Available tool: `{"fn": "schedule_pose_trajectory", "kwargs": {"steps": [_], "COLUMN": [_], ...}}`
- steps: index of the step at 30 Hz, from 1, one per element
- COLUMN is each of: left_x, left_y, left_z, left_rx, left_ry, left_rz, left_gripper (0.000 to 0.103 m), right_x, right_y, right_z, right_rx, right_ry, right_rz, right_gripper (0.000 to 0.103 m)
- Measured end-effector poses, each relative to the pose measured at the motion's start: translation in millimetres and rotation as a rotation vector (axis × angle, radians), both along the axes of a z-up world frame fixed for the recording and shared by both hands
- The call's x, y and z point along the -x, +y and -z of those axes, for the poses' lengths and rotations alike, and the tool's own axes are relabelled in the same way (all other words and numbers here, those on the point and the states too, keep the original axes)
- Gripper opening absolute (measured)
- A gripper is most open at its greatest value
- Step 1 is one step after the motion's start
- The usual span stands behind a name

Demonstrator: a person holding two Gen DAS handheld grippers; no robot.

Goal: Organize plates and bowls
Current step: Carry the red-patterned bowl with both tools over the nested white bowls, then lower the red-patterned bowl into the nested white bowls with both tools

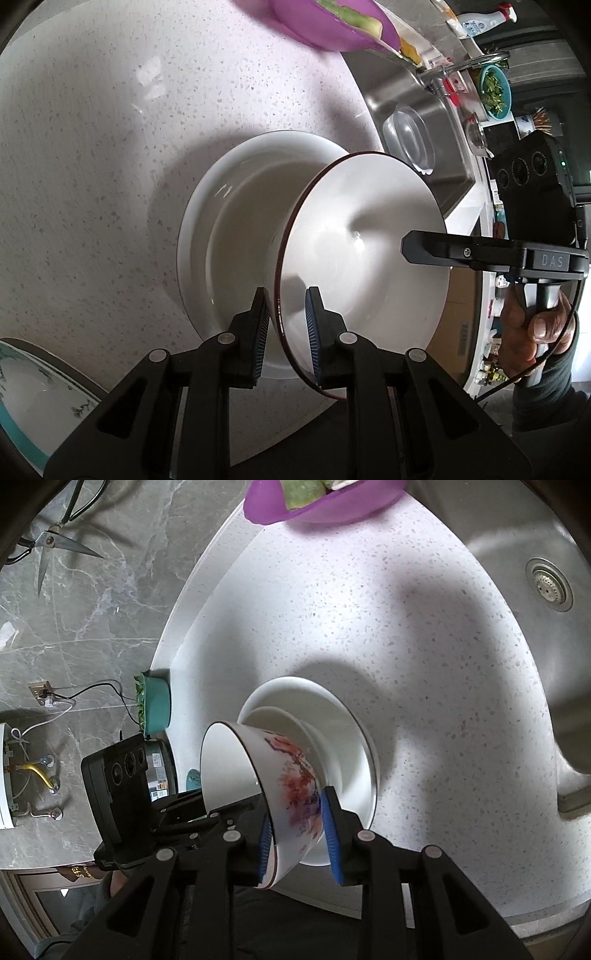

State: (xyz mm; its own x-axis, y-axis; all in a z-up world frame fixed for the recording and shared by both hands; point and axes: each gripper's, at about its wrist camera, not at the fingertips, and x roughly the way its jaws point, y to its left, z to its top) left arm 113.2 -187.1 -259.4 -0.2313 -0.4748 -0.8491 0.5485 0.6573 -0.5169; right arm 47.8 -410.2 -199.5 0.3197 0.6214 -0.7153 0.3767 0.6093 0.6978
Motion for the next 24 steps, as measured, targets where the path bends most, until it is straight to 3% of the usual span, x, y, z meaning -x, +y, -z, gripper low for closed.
{"fn": "schedule_pose_trajectory", "kwargs": {"steps": [9, 24], "left_x": [-11, -11], "left_y": [1, 5], "left_z": [1, 3], "left_rx": [-0.001, 0.007], "left_ry": [0.005, 0.004], "left_rz": [-0.02, -0.03], "left_gripper": [0.017, 0.017], "right_x": [-4, -16], "right_y": [6, 41], "right_z": [-6, -28], "right_rx": [0.07, 0.36], "right_ry": [-0.006, -0.035], "right_rz": [-0.027, -0.174], "right_gripper": [0.027, 0.026]}}
